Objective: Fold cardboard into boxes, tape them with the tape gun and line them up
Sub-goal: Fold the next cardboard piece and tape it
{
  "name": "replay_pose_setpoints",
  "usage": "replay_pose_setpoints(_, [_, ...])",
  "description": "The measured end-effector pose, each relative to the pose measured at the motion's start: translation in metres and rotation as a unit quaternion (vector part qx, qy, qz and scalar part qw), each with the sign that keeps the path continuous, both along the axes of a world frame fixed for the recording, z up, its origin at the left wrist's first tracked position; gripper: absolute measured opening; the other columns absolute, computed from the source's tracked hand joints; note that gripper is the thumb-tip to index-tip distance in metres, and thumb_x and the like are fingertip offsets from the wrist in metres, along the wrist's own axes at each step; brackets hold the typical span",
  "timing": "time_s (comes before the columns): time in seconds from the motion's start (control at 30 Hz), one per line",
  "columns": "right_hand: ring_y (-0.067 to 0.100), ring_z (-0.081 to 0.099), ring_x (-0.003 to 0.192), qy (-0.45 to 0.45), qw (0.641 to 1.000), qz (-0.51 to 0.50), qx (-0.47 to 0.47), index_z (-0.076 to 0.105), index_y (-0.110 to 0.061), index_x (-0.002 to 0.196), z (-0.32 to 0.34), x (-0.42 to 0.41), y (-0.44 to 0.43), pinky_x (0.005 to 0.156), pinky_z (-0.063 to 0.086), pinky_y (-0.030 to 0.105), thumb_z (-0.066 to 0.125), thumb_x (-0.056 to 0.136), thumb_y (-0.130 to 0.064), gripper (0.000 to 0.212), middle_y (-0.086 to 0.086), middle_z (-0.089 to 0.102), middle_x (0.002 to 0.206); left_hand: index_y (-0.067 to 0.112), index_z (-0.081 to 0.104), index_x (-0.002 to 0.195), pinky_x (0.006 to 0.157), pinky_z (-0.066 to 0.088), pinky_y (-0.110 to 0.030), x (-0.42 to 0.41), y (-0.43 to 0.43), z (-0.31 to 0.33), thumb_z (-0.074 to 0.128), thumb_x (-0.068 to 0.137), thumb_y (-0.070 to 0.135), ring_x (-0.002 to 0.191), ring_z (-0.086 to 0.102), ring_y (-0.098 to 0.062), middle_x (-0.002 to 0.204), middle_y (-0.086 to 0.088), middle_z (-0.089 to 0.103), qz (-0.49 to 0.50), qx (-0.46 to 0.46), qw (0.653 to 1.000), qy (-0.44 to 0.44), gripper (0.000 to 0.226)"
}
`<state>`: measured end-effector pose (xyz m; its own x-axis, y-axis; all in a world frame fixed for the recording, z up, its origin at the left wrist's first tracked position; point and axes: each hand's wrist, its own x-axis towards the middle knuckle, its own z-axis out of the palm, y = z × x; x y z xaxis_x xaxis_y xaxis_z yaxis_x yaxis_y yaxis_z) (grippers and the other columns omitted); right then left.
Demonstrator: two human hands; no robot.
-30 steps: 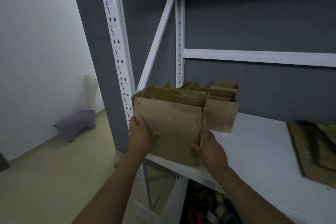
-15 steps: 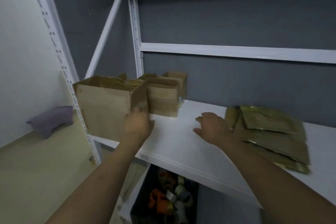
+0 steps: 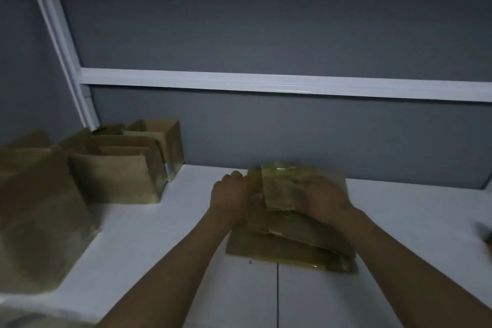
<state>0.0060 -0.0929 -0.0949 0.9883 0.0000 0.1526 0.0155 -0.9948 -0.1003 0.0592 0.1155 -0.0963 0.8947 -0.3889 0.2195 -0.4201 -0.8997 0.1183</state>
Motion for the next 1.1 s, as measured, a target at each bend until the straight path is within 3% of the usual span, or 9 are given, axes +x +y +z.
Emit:
replay_pose_setpoints(0.13, [0.020,0.027,0.140,0.046,0.998,0.038,-0.011,0.028,-0.029,0.150,-0.011,0.019,-0.031,0.114,0.019,0.030,0.062,0.083,-0.056,0.079,0.000,0.027,0.156,0.019,0.059,0.112,0.084,0.048,-0.035,0.036,-0.031,-0.025,0.048,0.094,0.045,0.100,0.057,-0.025,0.112,-0.003,0.057,-0.045,-0.054,0.996,0.059,0.033])
replay_pose_setpoints(0.3, [0.016,0.020,0.143,0.042,0.997,0.071,0.001,0.029,-0.032,0.149,-0.052,0.024,-0.041,0.116,0.012,0.027,0.063,0.082,-0.054,0.078,-0.007,0.020,0.157,0.019,0.064,0.109,0.082,0.050,-0.034,0.061,-0.050,-0.052,0.037,0.085,0.071,0.097,0.061,-0.020,0.104,-0.002,0.066,-0.093,-0.135,0.974,0.158,0.064])
replay_pose_setpoints(0.37, [0.014,0.025,0.142,0.003,0.996,0.077,0.039,0.036,-0.032,0.146,-0.068,0.023,-0.041,0.118,0.016,0.029,0.065,0.081,-0.051,0.073,-0.009,0.025,0.155,0.015,0.063,0.113,0.080,0.047,-0.029,0.062,-0.053,-0.058,0.047,0.093,0.056,0.098,0.060,-0.019,0.107,-0.004,0.066,-0.099,-0.147,0.968,0.176,0.048])
replay_pose_setpoints(0.53, [0.021,0.061,0.114,-0.185,0.977,0.090,0.055,0.070,-0.023,0.115,-0.073,0.030,-0.046,0.098,0.047,0.045,0.081,0.066,-0.024,0.050,-0.002,0.064,0.125,0.017,0.056,0.133,0.089,0.035,-0.016,0.065,-0.055,-0.061,0.042,0.102,0.034,0.119,0.053,-0.020,0.131,-0.004,0.059,-0.102,-0.259,0.951,0.132,0.038])
replay_pose_setpoints(0.63, [0.012,0.063,0.105,-0.308,0.942,0.082,0.106,0.073,-0.021,0.105,-0.057,0.038,-0.054,0.100,0.047,0.037,0.063,0.084,-0.028,0.024,-0.006,0.067,0.114,0.017,0.059,0.129,0.090,0.030,-0.010,0.072,-0.056,-0.053,0.038,0.104,0.021,0.119,0.049,-0.019,0.130,-0.006,0.057,-0.113,-0.317,0.936,0.099,0.033])
replay_pose_setpoints(0.73, [0.004,0.057,0.105,-0.366,0.910,0.060,0.187,0.070,-0.029,0.103,-0.031,0.041,-0.070,0.098,0.041,0.034,0.053,0.094,-0.034,0.021,-0.014,0.065,0.110,0.020,0.060,0.129,0.107,0.038,-0.033,0.088,-0.061,-0.047,0.052,0.094,0.016,0.121,0.045,-0.019,0.135,-0.009,0.052,-0.146,-0.316,0.938,0.003,0.037])
replay_pose_setpoints(0.83, [0.000,0.051,0.099,-0.393,0.891,0.014,0.227,0.064,-0.035,0.098,-0.003,0.035,-0.089,0.092,0.038,0.029,0.051,0.092,-0.034,0.015,-0.020,0.062,0.100,0.023,0.053,0.137,0.108,0.030,-0.038,0.101,-0.077,-0.032,0.067,0.080,0.030,0.130,0.038,-0.026,0.142,-0.010,0.047,-0.126,-0.294,0.946,-0.052,0.058])
replay_pose_setpoints(0.97, [-0.003,0.057,0.091,-0.374,0.851,-0.007,0.370,0.064,-0.035,0.087,0.037,0.021,-0.121,0.081,0.042,0.009,0.057,0.092,-0.021,0.017,-0.013,0.065,0.094,0.022,0.037,0.145,0.114,0.025,-0.040,0.100,-0.109,0.004,0.054,0.081,0.049,0.133,0.036,-0.028,0.147,-0.010,0.040,-0.080,-0.360,0.929,-0.038,0.071])
replay_pose_setpoints(1.1, [-0.001,0.060,0.069,-0.308,0.819,-0.032,0.484,0.064,-0.017,0.083,0.057,0.012,-0.167,0.063,0.046,0.011,0.054,0.093,-0.003,0.020,-0.007,0.066,0.079,0.022,0.066,0.116,0.095,0.047,-0.037,0.094,-0.145,0.033,0.052,0.076,0.059,0.104,0.062,-0.021,0.114,-0.003,0.067,-0.118,-0.355,0.928,-0.008,0.056])
